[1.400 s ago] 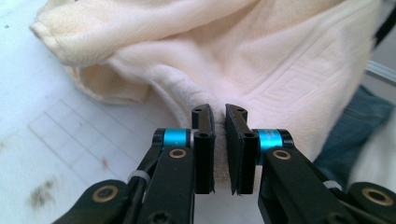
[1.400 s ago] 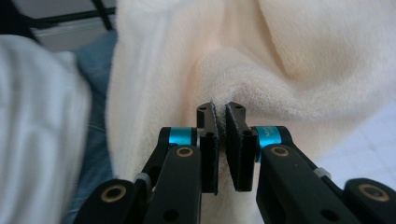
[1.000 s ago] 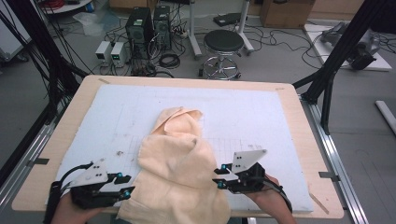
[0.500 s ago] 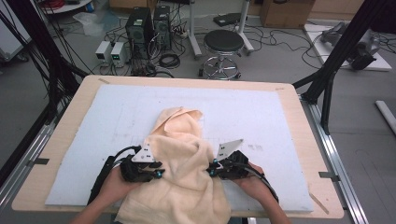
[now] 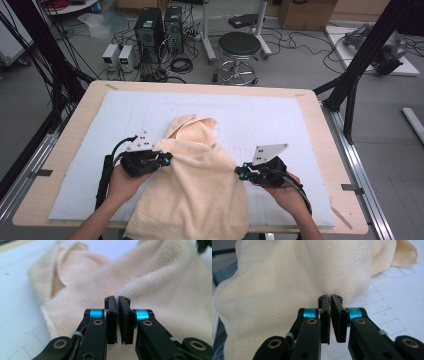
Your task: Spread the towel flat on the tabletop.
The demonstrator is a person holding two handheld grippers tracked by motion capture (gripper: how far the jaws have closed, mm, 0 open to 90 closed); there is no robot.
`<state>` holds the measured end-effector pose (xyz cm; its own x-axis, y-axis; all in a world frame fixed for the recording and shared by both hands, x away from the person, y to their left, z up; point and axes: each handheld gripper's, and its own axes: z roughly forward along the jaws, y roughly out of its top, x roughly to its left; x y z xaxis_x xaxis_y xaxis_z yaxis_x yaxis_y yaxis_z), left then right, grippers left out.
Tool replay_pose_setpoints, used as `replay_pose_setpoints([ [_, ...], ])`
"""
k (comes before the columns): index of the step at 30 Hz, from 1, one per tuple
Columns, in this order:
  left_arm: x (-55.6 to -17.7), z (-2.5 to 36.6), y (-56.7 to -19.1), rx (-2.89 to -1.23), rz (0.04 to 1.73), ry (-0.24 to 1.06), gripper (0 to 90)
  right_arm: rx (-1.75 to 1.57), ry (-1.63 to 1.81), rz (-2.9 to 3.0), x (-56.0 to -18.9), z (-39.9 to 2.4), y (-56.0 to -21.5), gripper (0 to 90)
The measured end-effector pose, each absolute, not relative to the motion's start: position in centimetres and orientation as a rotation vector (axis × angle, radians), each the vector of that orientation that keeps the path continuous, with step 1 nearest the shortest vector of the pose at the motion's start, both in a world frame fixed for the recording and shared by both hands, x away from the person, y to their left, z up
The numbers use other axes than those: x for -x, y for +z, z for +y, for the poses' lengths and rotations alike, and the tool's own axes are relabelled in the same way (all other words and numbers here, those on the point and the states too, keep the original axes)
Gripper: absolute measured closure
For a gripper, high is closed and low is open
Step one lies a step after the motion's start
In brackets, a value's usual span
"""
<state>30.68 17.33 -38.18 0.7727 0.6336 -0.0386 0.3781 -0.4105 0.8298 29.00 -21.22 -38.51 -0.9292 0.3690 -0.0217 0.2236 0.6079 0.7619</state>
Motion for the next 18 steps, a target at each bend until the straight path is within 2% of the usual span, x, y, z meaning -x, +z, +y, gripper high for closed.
replay_pose_setpoints([
  [1, -30.9, 17.5, -38.2, -2.061, 0.763, 0.365, 85.0, -0.517, 1.225, 2.648, -29.2, -21.3, -38.9, 80.2],
  [5, -30.7, 19.1, -38.8, -2.088, 0.793, 0.325, 85.0, -0.586, 1.231, 2.669, -30.0, -21.5, -40.4, 73.3],
  [11, -27.7, 21.9, -40.1, -2.150, 0.804, 0.305, 84.9, -0.567, 1.122, 2.743, -30.7, -19.6, -41.9, 61.4],
  [13, -26.9, 22.6, -40.3, -2.158, 0.804, 0.287, 85.0, -0.527, 1.078, 2.784, -30.7, -18.7, -42.6, 61.6],
  [15, -25.9, 23.0, -40.4, -2.175, 0.793, 0.282, 85.0, -0.489, 1.043, 2.819, -30.4, -17.8, -43.1, 66.8],
  [17, -24.8, 23.3, -40.4, -2.193, 0.783, 0.282, 85.0, -0.439, 1.044, 2.822, -30.1, -17.4, -43.0, 79.8],
  [18, -24.5, 23.4, -40.3, -2.198, 0.774, 0.275, 85.0, -0.430, 1.048, 2.838, -29.8, -17.4, -42.9, 81.9],
])
